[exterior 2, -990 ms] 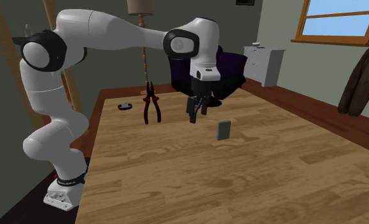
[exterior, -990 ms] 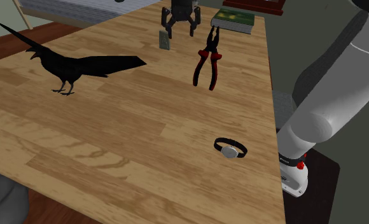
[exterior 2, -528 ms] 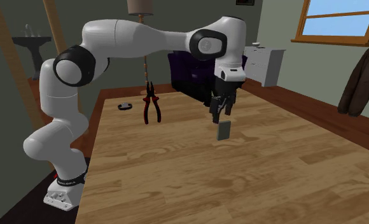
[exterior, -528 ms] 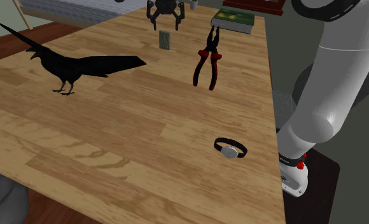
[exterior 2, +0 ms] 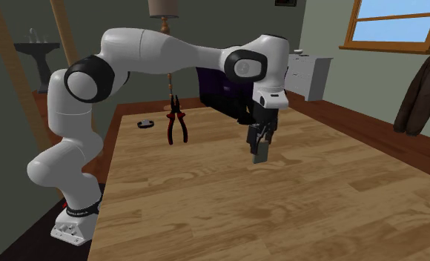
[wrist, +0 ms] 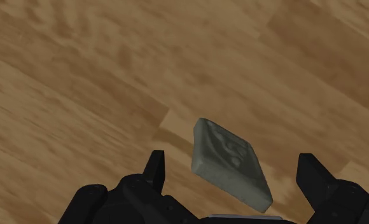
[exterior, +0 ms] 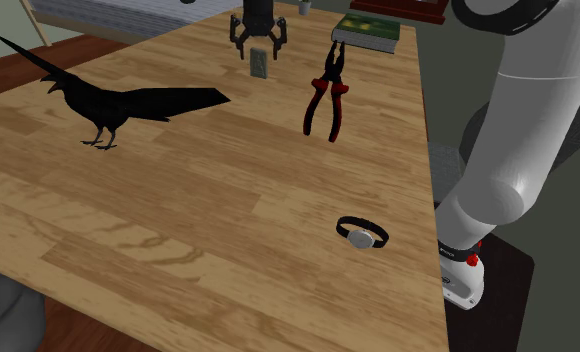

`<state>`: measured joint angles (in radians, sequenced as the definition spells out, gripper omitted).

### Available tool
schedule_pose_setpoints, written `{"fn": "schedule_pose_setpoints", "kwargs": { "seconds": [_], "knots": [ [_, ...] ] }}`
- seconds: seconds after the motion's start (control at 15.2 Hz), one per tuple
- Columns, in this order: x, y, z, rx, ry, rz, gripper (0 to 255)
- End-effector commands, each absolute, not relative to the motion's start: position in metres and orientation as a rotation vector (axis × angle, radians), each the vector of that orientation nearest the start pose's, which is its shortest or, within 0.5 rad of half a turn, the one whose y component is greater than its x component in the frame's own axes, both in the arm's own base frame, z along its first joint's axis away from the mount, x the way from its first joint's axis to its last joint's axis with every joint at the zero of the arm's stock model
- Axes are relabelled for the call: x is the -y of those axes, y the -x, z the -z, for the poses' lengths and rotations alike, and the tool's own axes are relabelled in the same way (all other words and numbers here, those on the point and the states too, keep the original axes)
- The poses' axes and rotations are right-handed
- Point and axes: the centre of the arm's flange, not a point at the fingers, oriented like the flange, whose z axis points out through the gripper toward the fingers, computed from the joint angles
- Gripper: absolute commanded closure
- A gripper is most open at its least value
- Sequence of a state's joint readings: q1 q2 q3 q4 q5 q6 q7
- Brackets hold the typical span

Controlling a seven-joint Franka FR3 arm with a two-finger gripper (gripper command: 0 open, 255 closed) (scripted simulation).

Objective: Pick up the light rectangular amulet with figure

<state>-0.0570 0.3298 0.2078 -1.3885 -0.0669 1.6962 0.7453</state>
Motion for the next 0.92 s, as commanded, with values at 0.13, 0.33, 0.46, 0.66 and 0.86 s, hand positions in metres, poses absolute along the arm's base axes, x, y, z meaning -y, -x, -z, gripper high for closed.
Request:
{"fn": "schedule_pose_setpoints", "kwargs": {
  "seconds": [0.13,0.33,0.46,0.66,0.86],
  "knots": [
    [-0.072,-0.653,-0.521,-0.924,3.009,-0.021,255],
    [-0.072,-0.652,-0.521,-0.924,3.009,-0.021,255],
    [-0.072,-0.652,-0.521,-0.924,3.009,-0.021,255],
    [-0.072,-0.653,-0.521,-0.924,3.009,-0.021,255],
    [-0.072,-0.653,-0.537,-0.924,3.009,-0.021,255]
  ]
}}
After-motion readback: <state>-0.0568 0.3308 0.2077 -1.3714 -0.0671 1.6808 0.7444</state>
